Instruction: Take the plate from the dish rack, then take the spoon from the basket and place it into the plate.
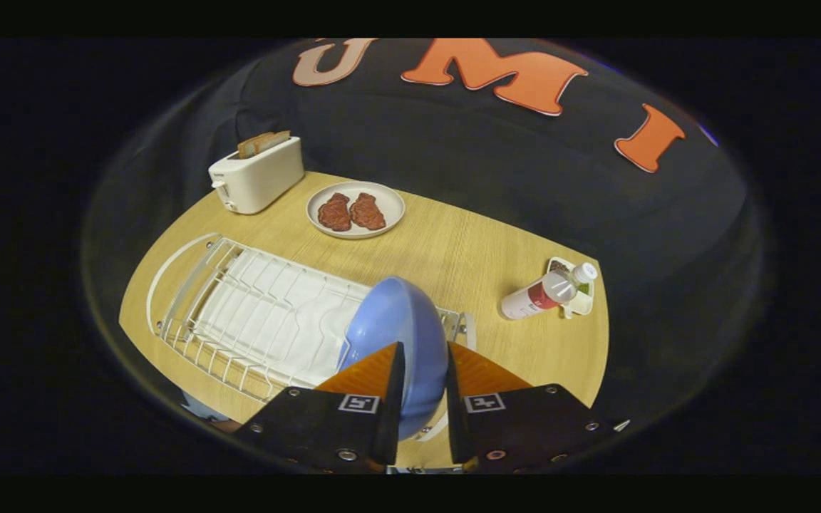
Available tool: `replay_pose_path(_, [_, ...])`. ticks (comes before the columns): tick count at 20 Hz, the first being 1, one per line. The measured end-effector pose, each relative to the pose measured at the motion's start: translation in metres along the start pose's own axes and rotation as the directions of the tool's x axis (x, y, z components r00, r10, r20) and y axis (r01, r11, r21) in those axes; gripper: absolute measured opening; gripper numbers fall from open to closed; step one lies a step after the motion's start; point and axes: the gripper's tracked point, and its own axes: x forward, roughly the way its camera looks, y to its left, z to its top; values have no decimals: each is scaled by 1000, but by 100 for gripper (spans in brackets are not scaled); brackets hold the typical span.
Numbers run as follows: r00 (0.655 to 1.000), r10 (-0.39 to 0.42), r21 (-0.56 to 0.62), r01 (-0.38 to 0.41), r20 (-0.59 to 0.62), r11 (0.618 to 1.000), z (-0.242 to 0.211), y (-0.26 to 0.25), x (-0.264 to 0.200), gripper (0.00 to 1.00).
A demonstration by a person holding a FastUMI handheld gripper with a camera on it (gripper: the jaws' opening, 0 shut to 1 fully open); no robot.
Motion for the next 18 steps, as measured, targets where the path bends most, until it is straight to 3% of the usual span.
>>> replay_pose_path(2, [1000, -5, -33, 4, -12, 999, -3, 1, 0, 25])
replay_pose_path(9, [999, 33, 64, -31, -27, 997, -1, -5, -3, 25])
replay_pose_path(15, [998, -68, -16, 69, 15, 998, 18, -16, -5, 21])
replay_pose_path(18, [998, -60, 15, 59, 37, 998, 25, -20, -16, 16])
